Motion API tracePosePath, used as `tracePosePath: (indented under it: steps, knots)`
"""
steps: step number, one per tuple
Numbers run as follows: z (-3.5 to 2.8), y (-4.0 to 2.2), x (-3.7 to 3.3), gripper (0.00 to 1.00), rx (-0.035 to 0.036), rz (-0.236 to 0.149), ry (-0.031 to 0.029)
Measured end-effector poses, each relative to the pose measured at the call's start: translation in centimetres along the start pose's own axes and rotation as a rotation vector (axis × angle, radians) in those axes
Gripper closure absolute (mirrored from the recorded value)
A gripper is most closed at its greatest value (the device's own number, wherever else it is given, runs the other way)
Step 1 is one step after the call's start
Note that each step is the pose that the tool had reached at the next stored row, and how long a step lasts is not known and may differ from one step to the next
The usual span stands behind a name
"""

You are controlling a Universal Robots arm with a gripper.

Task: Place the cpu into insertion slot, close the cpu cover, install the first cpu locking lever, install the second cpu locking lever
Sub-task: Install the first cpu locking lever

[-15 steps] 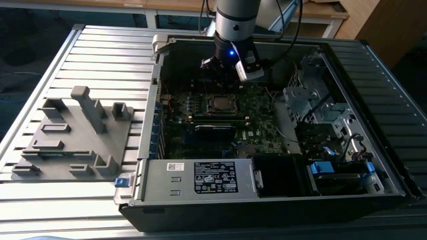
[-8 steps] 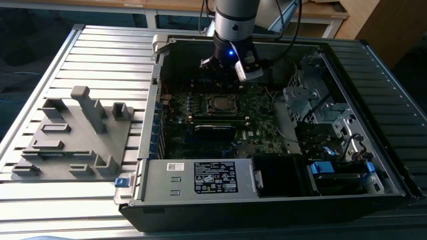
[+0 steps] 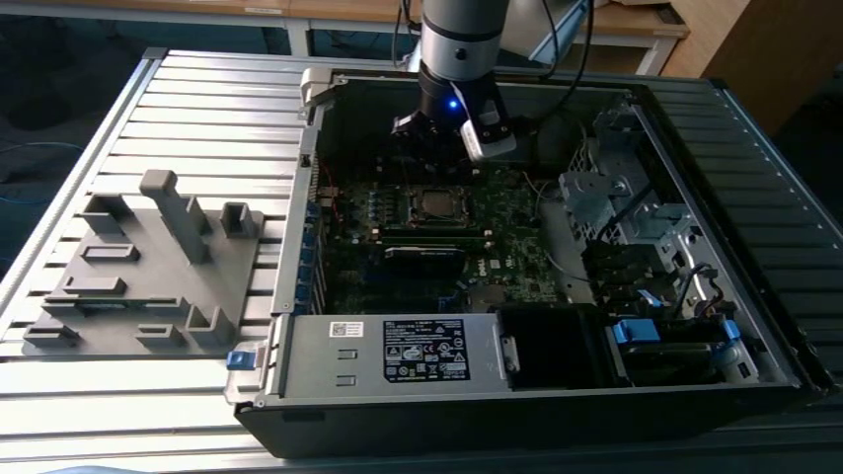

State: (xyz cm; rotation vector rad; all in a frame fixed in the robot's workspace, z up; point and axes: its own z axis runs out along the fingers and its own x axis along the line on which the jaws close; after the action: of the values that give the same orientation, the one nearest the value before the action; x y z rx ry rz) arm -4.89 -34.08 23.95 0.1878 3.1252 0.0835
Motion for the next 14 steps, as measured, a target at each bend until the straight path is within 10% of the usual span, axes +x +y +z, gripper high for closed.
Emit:
tracePosePath:
  steps: [14]
  knots:
    - [-0.01,-0.08,0.67,0.89,0.0001,0.000,0.0000]
